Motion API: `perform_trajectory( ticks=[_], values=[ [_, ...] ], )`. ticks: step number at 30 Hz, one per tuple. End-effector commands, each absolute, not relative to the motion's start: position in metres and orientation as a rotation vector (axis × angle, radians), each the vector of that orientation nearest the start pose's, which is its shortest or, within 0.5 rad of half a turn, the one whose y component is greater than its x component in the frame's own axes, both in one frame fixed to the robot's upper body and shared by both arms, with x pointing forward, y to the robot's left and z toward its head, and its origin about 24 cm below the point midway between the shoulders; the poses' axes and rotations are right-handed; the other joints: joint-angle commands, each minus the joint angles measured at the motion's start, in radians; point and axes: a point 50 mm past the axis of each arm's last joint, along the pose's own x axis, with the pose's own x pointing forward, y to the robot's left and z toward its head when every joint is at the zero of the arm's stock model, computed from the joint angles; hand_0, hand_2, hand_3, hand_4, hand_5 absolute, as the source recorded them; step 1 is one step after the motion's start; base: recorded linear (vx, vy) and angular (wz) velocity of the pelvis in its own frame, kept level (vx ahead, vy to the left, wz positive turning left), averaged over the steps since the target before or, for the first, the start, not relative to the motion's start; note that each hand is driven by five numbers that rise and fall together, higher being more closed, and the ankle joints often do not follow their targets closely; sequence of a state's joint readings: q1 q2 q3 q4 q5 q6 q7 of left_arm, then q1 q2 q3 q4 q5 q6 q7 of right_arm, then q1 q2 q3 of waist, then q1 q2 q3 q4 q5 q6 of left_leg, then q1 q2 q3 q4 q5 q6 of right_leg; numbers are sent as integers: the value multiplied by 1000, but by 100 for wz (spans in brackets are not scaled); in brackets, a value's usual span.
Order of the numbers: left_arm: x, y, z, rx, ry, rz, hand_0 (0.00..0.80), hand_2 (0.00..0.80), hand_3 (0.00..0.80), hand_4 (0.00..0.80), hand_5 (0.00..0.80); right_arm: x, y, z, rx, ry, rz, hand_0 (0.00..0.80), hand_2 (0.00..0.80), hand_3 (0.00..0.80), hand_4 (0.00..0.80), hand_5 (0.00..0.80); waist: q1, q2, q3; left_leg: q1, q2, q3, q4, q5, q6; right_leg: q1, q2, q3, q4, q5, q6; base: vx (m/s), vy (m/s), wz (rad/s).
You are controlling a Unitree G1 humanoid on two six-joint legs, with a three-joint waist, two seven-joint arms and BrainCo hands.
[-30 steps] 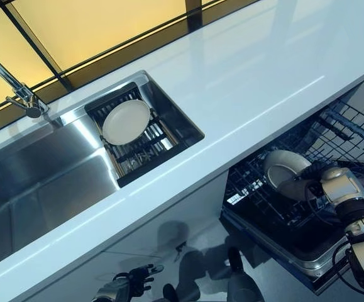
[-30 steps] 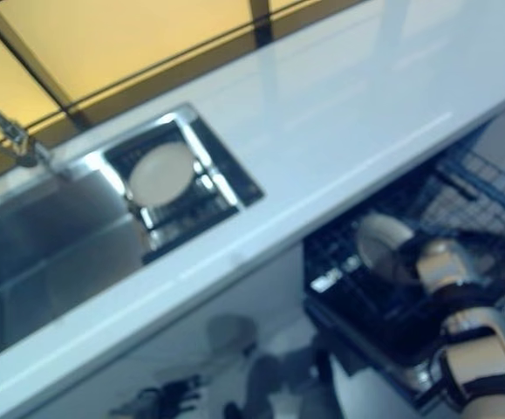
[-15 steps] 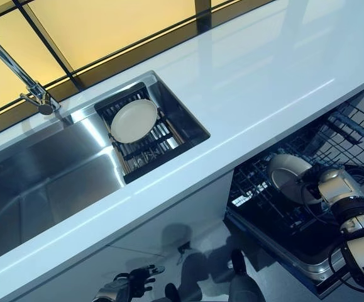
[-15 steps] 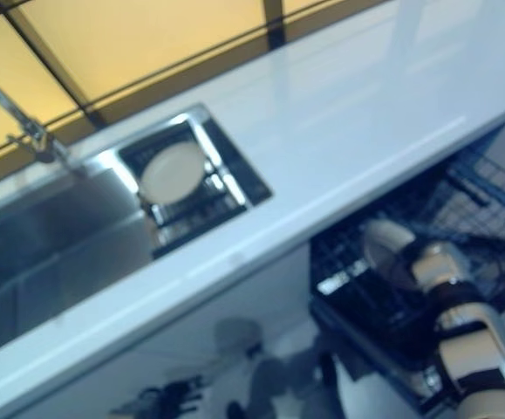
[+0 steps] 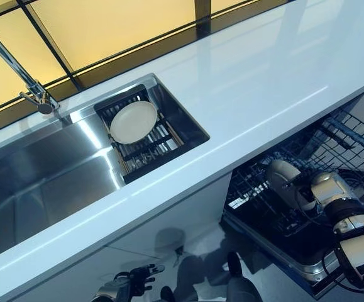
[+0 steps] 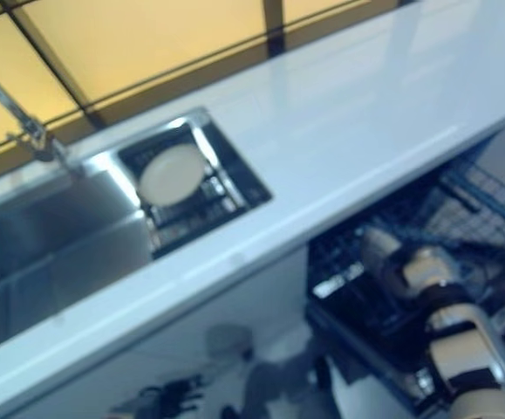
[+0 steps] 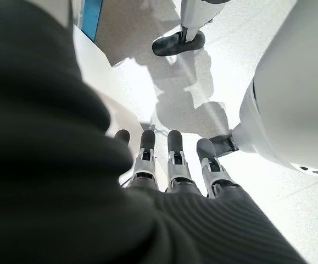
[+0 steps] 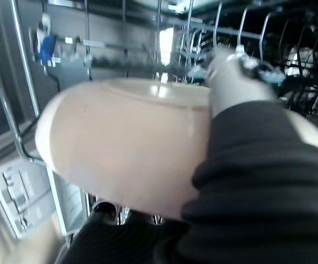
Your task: Take plates into dishwasher
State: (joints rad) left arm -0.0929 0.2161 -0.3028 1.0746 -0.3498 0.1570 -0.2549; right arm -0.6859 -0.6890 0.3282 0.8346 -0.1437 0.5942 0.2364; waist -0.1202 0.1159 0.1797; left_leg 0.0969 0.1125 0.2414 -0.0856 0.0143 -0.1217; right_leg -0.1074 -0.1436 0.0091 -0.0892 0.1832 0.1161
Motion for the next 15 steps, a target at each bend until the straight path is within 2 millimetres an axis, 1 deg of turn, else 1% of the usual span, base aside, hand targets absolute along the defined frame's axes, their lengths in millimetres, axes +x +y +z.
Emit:
perform_trajectory(
  ticks=[1,6,10,15],
  values=[
    [160,194,-143,-37,1146,-205,0,0,0,0,0,346,-309,82,-846,816,-121,0,0,0,0,0,7,-60,12,-6,-5,-50,-2,6,26,33,-19,27,2,-32,24,0,0,0],
    [159,197,-143,-28,1151,-197,0,0,0,0,0,347,-313,92,-904,811,-125,0,0,0,0,0,3,-72,9,-2,-1,-46,-2,7,25,35,-15,27,2,-32,25,0,0,0],
    [158,199,-143,-22,1155,-191,0,0,0,0,0,349,-312,99,-911,799,-132,0,0,0,0,0,0,-83,8,2,4,-41,-2,6,24,38,-11,28,2,-32,26,0,0,0],
    [157,203,-142,-16,1163,-182,0,0,0,0,0,348,-318,109,-919,793,-143,0,0,0,0,0,-5,-101,-1,8,8,-34,-2,5,24,41,-6,30,2,-31,26,0,0,0]
  ],
)
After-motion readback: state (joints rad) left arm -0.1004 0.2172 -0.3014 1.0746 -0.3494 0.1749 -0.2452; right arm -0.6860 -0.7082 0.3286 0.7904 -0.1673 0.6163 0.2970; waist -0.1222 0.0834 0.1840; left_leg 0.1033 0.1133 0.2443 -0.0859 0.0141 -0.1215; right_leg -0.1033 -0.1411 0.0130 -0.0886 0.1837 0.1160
